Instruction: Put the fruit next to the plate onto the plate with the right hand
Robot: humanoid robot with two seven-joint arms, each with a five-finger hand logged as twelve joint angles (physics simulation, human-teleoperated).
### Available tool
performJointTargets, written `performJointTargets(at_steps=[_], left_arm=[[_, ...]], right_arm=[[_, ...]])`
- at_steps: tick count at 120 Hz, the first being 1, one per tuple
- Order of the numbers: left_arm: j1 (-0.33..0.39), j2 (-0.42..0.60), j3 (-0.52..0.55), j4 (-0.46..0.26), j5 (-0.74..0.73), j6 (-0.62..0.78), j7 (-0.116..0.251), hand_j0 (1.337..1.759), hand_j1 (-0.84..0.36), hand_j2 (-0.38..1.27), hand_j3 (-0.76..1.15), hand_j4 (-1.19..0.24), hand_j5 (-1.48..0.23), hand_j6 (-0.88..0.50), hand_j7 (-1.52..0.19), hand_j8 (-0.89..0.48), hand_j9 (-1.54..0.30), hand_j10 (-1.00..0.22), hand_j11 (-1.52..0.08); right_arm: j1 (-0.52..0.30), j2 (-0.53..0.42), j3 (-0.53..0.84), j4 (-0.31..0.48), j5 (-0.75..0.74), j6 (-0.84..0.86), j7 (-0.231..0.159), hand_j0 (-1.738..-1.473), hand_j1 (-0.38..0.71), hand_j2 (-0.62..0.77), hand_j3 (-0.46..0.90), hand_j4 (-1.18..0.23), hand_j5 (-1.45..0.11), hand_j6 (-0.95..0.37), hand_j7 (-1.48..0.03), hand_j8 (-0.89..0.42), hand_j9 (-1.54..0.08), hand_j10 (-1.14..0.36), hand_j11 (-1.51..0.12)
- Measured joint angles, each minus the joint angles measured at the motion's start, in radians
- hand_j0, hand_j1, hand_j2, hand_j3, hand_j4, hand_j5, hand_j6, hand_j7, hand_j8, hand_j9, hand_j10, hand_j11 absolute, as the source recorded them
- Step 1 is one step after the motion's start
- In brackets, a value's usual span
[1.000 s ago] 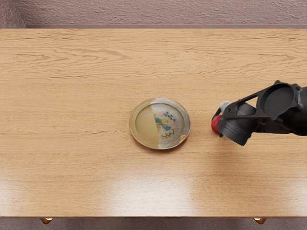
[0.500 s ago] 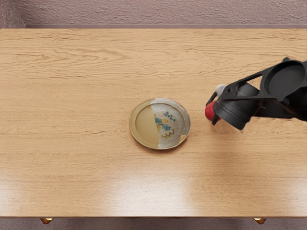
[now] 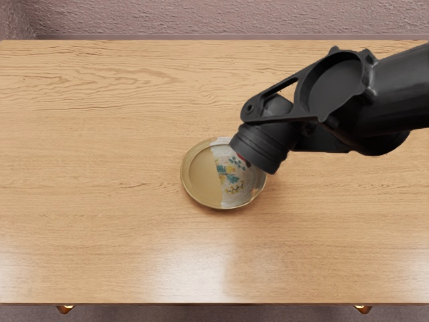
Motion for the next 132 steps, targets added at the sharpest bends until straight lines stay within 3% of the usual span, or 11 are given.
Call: performJointTargets(at_steps=[30, 63, 114, 132], left_arm=[[0.000, 0.000, 0.000, 0.000, 0.000, 0.000, 0.000, 1.658, 0.06, 0.05, 0.00, -0.24, -0.32, -0.24, -0.32, -0.24, -0.32, -0.24, -0.32], [0.000, 0.000, 0.000, 0.000, 0.000, 0.000, 0.000, 1.658, 0.06, 0.05, 0.00, -0.24, -0.32, -0.24, -0.32, -0.24, -0.32, -0.24, -0.32], [0.000, 0.000, 0.000, 0.000, 0.000, 0.000, 0.000, 1.658, 0.06, 0.05, 0.00, -0.24, -0.32, -0.24, -0.32, -0.24, -0.32, -0.24, -0.32], [0.000, 0.000, 0.000, 0.000, 0.000, 0.000, 0.000, 1.658, 0.06, 0.05, 0.00, -0.24, -0.32, -0.24, -0.32, -0.24, -0.32, -0.24, -0.32]], right_arm=[[-0.017, 0.012, 0.029, -0.091, 0.034, -0.002, -0.001, -1.648, 0.29, 0.14, 0.00, -0.46, -1.06, -0.25, -1.00, -0.31, -1.02, -0.76, -1.02], [-0.160, 0.013, 0.105, -0.162, -0.031, -0.001, -0.001, -1.648, 0.30, 0.15, 0.00, -0.46, -1.06, -0.24, -1.00, -0.31, -1.02, -0.76, -1.03], [-0.251, 0.013, 0.189, -0.168, -0.075, -0.002, -0.001, -1.648, 0.29, 0.14, 0.00, -0.47, -1.04, -0.25, -0.99, -0.32, -1.01, -0.75, -1.01], [-0.268, 0.013, 0.192, -0.169, -0.078, -0.004, 0.000, -1.651, 0.26, 0.11, 0.00, -0.54, -0.92, -0.31, -0.89, -0.39, -0.90, -0.67, -0.90]])
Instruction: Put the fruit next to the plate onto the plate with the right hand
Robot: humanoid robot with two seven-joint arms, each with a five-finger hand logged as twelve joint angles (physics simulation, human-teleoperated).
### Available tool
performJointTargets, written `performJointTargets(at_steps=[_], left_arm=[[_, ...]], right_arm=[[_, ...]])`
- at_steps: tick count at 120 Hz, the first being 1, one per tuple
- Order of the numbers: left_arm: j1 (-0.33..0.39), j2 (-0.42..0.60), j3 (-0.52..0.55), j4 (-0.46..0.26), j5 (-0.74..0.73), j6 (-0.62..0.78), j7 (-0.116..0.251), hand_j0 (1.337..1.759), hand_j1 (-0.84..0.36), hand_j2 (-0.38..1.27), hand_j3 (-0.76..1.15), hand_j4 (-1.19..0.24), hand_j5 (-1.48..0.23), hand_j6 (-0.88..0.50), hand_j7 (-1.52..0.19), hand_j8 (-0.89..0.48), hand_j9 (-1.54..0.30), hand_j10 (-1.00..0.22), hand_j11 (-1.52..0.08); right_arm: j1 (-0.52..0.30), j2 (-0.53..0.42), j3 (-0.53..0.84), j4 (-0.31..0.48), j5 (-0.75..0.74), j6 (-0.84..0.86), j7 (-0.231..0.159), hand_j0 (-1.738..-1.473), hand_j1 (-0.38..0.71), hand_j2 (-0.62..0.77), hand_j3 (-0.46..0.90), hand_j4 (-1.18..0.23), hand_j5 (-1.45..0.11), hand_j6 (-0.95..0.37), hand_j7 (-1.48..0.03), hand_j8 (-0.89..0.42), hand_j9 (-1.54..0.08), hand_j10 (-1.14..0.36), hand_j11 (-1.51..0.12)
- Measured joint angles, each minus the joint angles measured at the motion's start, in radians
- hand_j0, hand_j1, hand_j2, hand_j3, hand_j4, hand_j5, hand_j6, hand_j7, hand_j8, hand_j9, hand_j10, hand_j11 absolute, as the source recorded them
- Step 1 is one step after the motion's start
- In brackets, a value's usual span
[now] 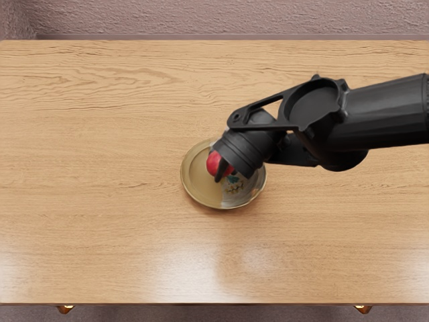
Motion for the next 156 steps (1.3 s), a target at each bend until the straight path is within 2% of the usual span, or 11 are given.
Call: performJointTargets(at_steps=[9, 26, 44, 71, 88, 112, 123, 134, 156], left_arm=[[0.000, 0.000, 0.000, 0.000, 0.000, 0.000, 0.000, 1.658, 0.06, 0.05, 0.00, -0.24, -0.32, -0.24, -0.32, -0.24, -0.32, -0.24, -0.32], [0.000, 0.000, 0.000, 0.000, 0.000, 0.000, 0.000, 1.658, 0.06, 0.05, 0.00, -0.24, -0.32, -0.24, -0.32, -0.24, -0.32, -0.24, -0.32], [0.000, 0.000, 0.000, 0.000, 0.000, 0.000, 0.000, 1.658, 0.06, 0.05, 0.00, -0.24, -0.32, -0.24, -0.32, -0.24, -0.32, -0.24, -0.32], [0.000, 0.000, 0.000, 0.000, 0.000, 0.000, 0.000, 1.658, 0.06, 0.05, 0.00, -0.24, -0.32, -0.24, -0.32, -0.24, -0.32, -0.24, -0.32], [0.000, 0.000, 0.000, 0.001, 0.000, 0.000, 0.000, 1.658, 0.06, 0.05, 0.00, -0.24, -0.32, -0.24, -0.32, -0.24, -0.32, -0.24, -0.32], [0.000, 0.000, 0.000, 0.000, 0.000, 0.000, 0.000, 1.658, 0.06, 0.05, 0.00, -0.24, -0.32, -0.24, -0.32, -0.24, -0.32, -0.24, -0.32], [0.000, 0.000, 0.000, 0.000, 0.000, 0.000, 0.000, 1.658, 0.06, 0.05, 0.00, -0.24, -0.32, -0.24, -0.32, -0.24, -0.32, -0.24, -0.32], [0.000, 0.000, 0.000, 0.000, 0.000, 0.000, 0.000, 1.658, 0.06, 0.05, 0.00, -0.24, -0.32, -0.24, -0.32, -0.24, -0.32, -0.24, -0.32], [0.000, 0.000, 0.000, 0.000, 0.000, 0.000, 0.000, 1.658, 0.06, 0.05, 0.00, -0.24, -0.32, -0.24, -0.32, -0.24, -0.32, -0.24, -0.32]], right_arm=[[-0.003, 0.000, 0.000, -0.001, -0.001, -0.001, 0.000, -1.653, 0.20, 0.05, 0.00, -0.49, -0.77, -0.32, -0.75, -0.38, -0.75, -0.57, -0.75], [-0.004, 0.000, 0.001, -0.003, -0.002, -0.002, 0.001, -1.655, -0.01, 0.02, 0.00, -0.30, -0.46, -0.22, -0.45, -0.24, -0.45, -0.34, -0.45], [0.010, 0.000, 0.002, -0.005, -0.001, -0.002, 0.001, -1.657, -0.14, 0.00, 0.00, -0.18, -0.27, -0.14, -0.27, -0.16, -0.27, -0.20, -0.27], [0.088, 0.000, 0.005, 0.024, 0.006, -0.002, 0.001, -1.658, -0.23, -0.01, 0.00, -0.11, -0.15, -0.09, -0.15, -0.10, -0.15, -0.11, -0.15], [0.108, -0.002, 0.008, 0.050, -0.003, -0.002, 0.001, -1.658, -0.25, -0.01, 0.00, -0.09, -0.12, -0.08, -0.12, -0.08, -0.12, -0.09, -0.12], [0.065, -0.132, 0.106, 0.065, -0.084, -0.002, 0.001, -1.658, -0.26, -0.01, 0.00, -0.07, -0.10, -0.07, -0.10, -0.07, -0.10, -0.08, -0.10], [-0.013, -0.239, 0.197, 0.076, -0.133, -0.002, 0.001, -1.658, -0.26, -0.01, 0.00, -0.07, -0.09, -0.07, -0.09, -0.07, -0.09, -0.07, -0.09], [-0.161, -0.369, 0.357, 0.083, -0.210, 0.012, 0.001, -1.658, -0.26, -0.01, 0.00, -0.07, -0.09, -0.07, -0.09, -0.07, -0.09, -0.07, -0.09], [-0.468, -0.588, 0.674, 0.089, -0.269, 0.284, 0.022, -1.658, -0.27, -0.01, 0.00, -0.07, -0.09, -0.07, -0.09, -0.07, -0.09, -0.07, -0.09]])
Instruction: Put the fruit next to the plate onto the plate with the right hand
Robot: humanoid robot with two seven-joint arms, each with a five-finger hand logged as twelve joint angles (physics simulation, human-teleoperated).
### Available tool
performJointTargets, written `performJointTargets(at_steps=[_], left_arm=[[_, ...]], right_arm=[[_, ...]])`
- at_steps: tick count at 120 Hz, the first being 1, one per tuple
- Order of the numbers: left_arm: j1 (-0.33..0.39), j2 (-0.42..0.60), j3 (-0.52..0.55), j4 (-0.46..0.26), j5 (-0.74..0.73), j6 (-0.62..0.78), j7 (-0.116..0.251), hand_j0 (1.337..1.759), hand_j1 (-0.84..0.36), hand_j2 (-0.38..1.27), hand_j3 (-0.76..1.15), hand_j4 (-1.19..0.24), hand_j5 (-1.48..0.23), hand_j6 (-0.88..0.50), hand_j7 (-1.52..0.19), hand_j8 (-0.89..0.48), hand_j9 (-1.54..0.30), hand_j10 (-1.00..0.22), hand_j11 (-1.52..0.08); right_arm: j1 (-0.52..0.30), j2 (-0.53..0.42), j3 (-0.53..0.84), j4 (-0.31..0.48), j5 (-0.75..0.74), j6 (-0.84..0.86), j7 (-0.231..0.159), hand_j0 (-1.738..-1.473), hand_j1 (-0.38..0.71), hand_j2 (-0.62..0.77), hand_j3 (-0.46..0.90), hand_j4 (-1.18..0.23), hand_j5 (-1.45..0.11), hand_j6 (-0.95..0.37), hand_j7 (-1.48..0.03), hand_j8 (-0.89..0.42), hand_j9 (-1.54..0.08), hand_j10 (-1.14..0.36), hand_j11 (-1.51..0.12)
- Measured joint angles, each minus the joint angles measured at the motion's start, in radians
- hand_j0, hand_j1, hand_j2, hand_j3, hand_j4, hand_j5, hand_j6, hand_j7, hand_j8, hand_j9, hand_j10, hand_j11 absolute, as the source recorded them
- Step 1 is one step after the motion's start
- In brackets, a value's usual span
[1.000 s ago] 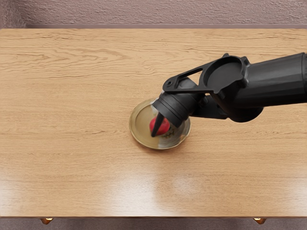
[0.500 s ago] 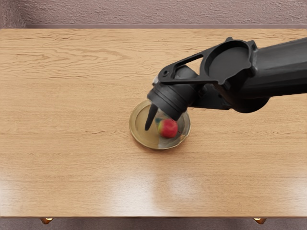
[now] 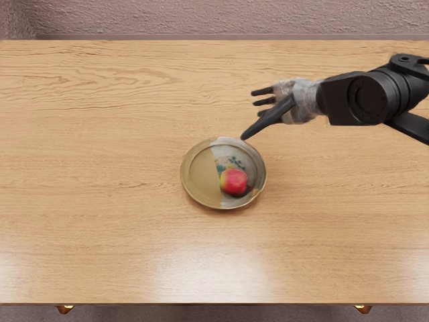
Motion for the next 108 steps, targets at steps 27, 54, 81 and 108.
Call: performJointTargets(at_steps=[27, 54, 81, 108], left_arm=[[0.000, 0.000, 0.000, 0.000, 0.000, 0.000, 0.000, 1.658, 0.06, 0.05, 0.00, -0.24, -0.32, -0.24, -0.32, -0.24, -0.32, -0.24, -0.32], [0.000, 0.000, 0.000, 0.000, 0.000, 0.000, 0.000, 1.658, 0.06, 0.05, 0.00, -0.24, -0.32, -0.24, -0.32, -0.24, -0.32, -0.24, -0.32], [0.000, 0.000, 0.000, 0.000, 0.000, 0.000, 0.000, 1.658, 0.06, 0.05, 0.00, -0.24, -0.32, -0.24, -0.32, -0.24, -0.32, -0.24, -0.32], [-0.004, 0.000, -0.001, -0.002, 0.000, 0.000, 0.000, 1.658, 0.06, 0.05, 0.00, -0.24, -0.32, -0.24, -0.32, -0.24, -0.32, -0.24, -0.32]], right_arm=[[-0.328, -0.167, 0.326, -0.003, -0.008, 0.402, 0.027, -1.658, -0.27, -0.01, 0.00, -0.07, -0.09, -0.07, -0.09, -0.07, -0.09, -0.07, -0.09], [-0.568, -0.237, 0.562, -0.032, 0.015, 0.716, 0.035, -1.658, -0.27, -0.01, 0.00, -0.06, -0.09, -0.06, -0.09, -0.06, -0.09, -0.07, -0.09], [-0.729, -0.308, 0.684, -0.097, 0.099, 0.910, 0.038, -1.658, -0.27, -0.01, 0.00, -0.06, -0.08, -0.06, -0.08, -0.06, -0.08, -0.06, -0.08], [-0.787, -0.351, 0.730, -0.114, 0.131, 0.934, 0.039, -1.658, -0.28, -0.01, 0.00, -0.06, -0.08, -0.06, -0.08, -0.06, -0.08, -0.06, -0.08]])
